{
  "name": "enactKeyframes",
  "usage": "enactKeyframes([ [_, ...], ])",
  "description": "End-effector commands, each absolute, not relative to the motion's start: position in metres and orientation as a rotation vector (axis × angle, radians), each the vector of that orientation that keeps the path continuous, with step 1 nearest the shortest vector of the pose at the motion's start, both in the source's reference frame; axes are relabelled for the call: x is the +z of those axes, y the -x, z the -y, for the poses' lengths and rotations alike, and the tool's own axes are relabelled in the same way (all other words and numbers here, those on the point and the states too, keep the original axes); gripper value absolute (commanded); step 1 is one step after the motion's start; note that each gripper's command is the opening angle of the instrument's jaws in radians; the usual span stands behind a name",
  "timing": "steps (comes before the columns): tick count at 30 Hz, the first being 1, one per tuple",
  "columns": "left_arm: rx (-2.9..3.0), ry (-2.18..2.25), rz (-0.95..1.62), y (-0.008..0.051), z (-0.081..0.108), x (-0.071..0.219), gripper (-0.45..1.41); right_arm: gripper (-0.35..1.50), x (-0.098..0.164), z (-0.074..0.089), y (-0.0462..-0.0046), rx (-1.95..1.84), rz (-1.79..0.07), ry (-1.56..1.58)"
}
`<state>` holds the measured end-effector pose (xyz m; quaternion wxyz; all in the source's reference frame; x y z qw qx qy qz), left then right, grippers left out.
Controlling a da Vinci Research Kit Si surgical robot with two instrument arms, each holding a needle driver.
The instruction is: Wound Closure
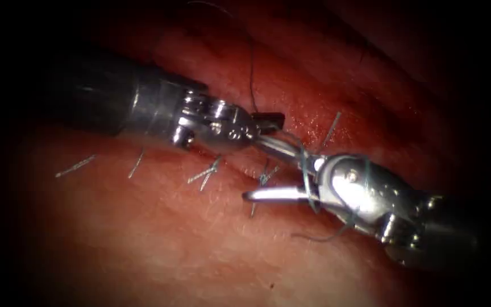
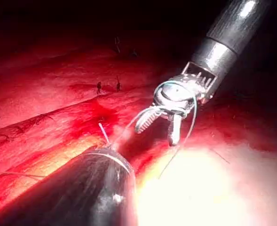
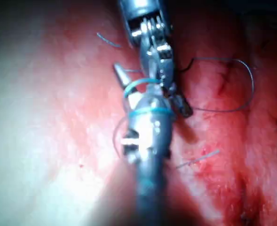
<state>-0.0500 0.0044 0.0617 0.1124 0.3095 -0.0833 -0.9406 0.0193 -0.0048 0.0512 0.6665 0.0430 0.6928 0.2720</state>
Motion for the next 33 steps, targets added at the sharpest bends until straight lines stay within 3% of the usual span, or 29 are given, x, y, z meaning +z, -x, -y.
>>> enactKeyframes([
  [1,-2.756,-0.912,0.245,0.0503,-0.004,0.062,-0.45,0.54,0.052,0.004,-0.0186,0.649,-1.534,-0.067],
  [7,-2.748,-0.907,0.237,0.0491,-0.001,0.06,-0.45,0.57,0.053,0.003,-0.0153,0.802,-1.453,-0.013],
  [13,-2.756,-0.902,0.262,0.0494,0.001,0.057,-0.45,0.61,0.054,0.004,-0.0147,0.924,-1.345,-0.053],
  [24,-2.787,-0.91,0.327,0.0489,0.002,0.055,-0.45,0.19,0.059,0.009,-0.0144,1.197,-1.059,-0.201],
  [33,-2.813,-0.914,0.366,0.0484,0.002,0.055,-0.45,0.1,0.062,0.01,-0.0128,1.335,-0.993,-0.264],
])
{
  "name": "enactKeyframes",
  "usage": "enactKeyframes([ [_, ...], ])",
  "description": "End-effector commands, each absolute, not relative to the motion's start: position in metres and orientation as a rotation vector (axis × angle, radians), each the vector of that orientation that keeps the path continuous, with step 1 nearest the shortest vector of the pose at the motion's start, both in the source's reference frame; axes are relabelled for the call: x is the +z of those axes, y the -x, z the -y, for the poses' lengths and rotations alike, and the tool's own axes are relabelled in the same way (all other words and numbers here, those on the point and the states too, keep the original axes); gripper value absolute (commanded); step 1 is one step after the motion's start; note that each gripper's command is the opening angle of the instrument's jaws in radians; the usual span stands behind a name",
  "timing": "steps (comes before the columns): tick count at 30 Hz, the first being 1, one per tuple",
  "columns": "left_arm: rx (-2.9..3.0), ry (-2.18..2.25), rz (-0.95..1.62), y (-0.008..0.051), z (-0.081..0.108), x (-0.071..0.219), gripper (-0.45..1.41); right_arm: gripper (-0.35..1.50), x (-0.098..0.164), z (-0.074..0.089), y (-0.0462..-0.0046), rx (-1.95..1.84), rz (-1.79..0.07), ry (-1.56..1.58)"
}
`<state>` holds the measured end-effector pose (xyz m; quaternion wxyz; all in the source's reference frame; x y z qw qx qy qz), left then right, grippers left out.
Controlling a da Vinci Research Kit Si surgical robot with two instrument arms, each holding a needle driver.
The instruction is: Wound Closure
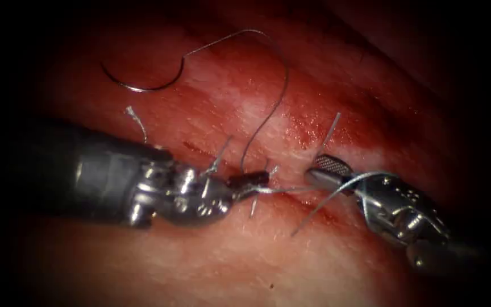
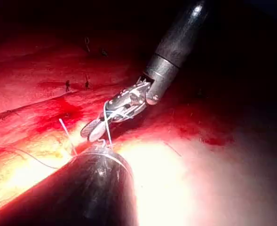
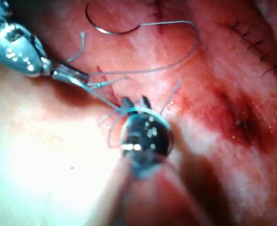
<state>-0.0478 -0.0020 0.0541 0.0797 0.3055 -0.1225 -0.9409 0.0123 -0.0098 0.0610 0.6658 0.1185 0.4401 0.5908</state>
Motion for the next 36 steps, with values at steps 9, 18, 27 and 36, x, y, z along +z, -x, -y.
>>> enactKeyframes([
  [9,-2.818,-0.897,0.386,0.0496,0.0035,0.0558,-0.45,0.81,0.0638,0.0092,-0.0108,1.417,-0.955,-0.191],
  [18,-2.824,-0.907,0.383,0.0502,0.0027,0.0566,-0.45,0.91,0.0655,0.0075,-0.0104,1.485,-0.937,-0.143],
  [27,-2.833,-0.914,0.378,0.0494,0.0017,0.0576,-0.45,0.91,0.0661,0.006,-0.0122,1.48,-0.957,-0.173],
  [36,-2.855,-0.929,0.364,0.0487,0.0006,0.058,-0.45,-0.35,0.0667,0.0063,-0.0131,1.381,-0.963,-0.111],
])
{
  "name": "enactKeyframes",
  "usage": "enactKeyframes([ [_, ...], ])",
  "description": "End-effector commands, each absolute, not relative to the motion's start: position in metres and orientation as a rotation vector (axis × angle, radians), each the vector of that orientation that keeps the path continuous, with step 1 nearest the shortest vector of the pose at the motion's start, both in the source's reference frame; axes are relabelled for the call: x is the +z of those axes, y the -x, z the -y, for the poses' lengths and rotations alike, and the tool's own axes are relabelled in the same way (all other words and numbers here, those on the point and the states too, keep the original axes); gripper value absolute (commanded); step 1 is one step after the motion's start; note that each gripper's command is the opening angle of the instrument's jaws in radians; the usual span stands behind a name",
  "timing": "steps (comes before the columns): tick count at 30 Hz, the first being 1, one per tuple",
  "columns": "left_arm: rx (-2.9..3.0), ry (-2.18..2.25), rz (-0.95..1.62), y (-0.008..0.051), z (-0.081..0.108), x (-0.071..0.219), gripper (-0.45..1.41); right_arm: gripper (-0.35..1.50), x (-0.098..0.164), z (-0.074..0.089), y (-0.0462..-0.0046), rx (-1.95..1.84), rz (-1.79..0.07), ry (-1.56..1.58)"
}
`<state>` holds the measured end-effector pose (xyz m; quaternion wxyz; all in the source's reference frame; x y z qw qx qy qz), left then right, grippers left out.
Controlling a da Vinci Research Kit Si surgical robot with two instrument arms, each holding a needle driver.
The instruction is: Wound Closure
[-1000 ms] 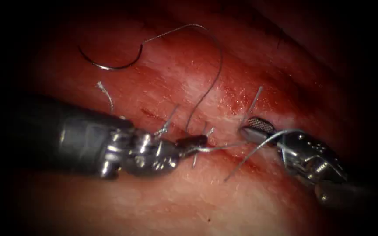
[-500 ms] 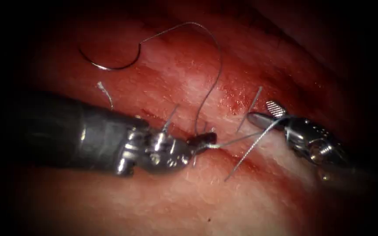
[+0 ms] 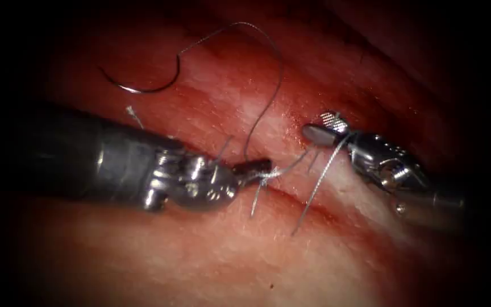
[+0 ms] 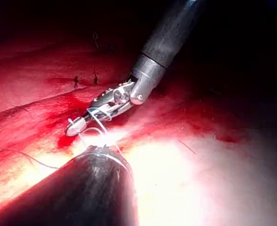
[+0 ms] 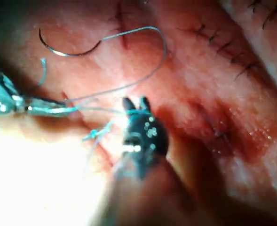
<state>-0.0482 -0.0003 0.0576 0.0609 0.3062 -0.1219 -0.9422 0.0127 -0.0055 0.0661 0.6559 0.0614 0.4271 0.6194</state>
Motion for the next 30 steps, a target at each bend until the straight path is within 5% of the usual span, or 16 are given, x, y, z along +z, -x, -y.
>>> enactKeyframes([
  [1,-2.862,-0.934,0.359,0.0485,0.0,0.058,-0.45,-0.35,0.066,0.007,-0.0131,1.346,-0.942,-0.034],
  [9,-2.918,-0.903,0.345,0.0483,-0.008,0.061,-0.45,-0.35,0.062,0.009,-0.013,1.219,-0.923,0.199],
  [30,-3.04,-0.792,0.324,0.0515,-0.027,0.075,-0.45,-0.35,0.059,0.016,-0.0156,1.034,-1.01,0.2],
])
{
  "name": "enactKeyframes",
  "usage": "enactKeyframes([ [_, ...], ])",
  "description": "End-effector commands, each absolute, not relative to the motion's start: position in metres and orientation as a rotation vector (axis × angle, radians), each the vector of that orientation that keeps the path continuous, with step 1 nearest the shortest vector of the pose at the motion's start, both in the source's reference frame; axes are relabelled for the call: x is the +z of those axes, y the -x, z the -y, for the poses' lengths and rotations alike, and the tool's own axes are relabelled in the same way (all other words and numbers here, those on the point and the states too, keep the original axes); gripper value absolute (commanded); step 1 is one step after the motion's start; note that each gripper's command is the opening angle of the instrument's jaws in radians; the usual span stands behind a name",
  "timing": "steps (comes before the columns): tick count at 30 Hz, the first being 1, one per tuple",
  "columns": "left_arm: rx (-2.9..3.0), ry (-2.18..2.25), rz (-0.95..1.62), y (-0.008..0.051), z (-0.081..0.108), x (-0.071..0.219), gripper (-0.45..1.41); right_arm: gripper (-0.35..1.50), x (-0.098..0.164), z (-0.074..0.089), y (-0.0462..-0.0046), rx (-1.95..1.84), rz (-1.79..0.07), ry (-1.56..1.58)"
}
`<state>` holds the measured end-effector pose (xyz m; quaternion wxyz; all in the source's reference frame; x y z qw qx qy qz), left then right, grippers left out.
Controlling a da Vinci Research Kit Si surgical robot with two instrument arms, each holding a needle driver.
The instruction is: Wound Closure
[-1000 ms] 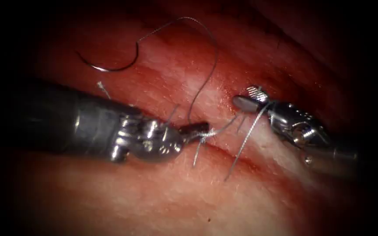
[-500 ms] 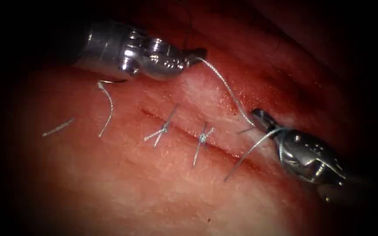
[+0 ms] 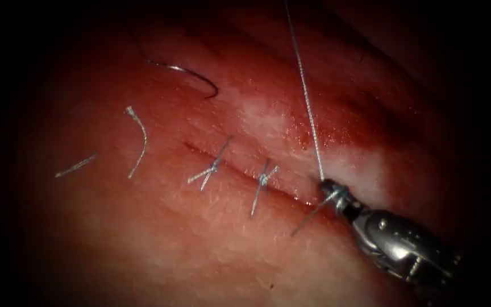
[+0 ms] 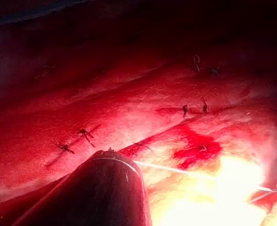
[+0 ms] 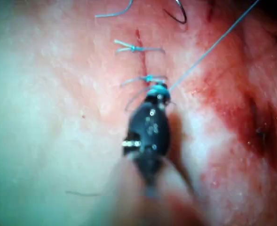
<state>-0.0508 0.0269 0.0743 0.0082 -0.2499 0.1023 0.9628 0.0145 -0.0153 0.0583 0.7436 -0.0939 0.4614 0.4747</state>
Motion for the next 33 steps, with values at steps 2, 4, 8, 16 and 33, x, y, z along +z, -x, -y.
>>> enactKeyframes([
  [2,3.004,0.777,-0.322,0.0513,-0.028,0.075,-0.45,-0.35,0.059,0.017,-0.0161,1.026,-1.014,0.196],
  [4,2.994,0.769,-0.322,0.0511,-0.03,0.076,-0.45,-0.35,0.059,0.018,-0.0167,1.01,-1.01,0.189],
  [8,2.976,0.746,-0.325,0.0511,-0.032,0.077,-0.45,-0.35,0.058,0.02,-0.0176,0.978,-1.012,0.171],
  [16,2.96,0.754,-0.328,0.0521,-0.035,0.079,-0.45,-0.35,0.056,0.023,-0.0183,0.938,-1.024,0.163],
  [33,2.93,0.72,-0.414,0.0549,-0.04,0.083,-0.45,-0.35,0.056,0.029,-0.0203,0.86,-1.018,0.128],
])
